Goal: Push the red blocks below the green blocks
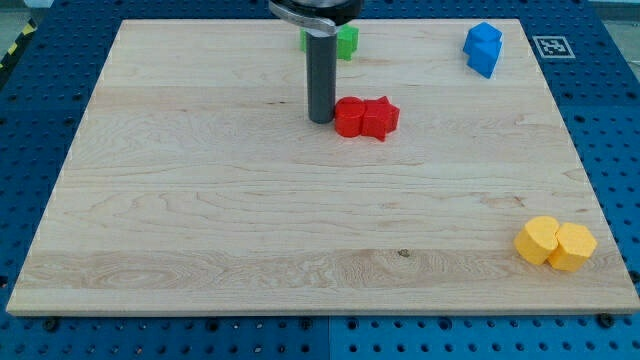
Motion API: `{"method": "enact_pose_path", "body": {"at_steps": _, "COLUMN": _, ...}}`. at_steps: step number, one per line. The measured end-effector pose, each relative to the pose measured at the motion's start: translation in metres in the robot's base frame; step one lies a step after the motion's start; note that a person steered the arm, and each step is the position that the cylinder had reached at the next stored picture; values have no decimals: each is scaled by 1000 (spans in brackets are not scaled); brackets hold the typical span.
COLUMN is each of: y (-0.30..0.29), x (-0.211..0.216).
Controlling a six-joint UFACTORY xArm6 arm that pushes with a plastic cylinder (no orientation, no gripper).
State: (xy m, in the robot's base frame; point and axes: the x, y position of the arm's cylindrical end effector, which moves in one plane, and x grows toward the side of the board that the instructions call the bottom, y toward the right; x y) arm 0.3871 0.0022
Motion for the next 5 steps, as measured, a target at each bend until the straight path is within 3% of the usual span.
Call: {"method": "enact_pose_path", "body": {"at_steps": 5, "y": -13, "x": 10}}
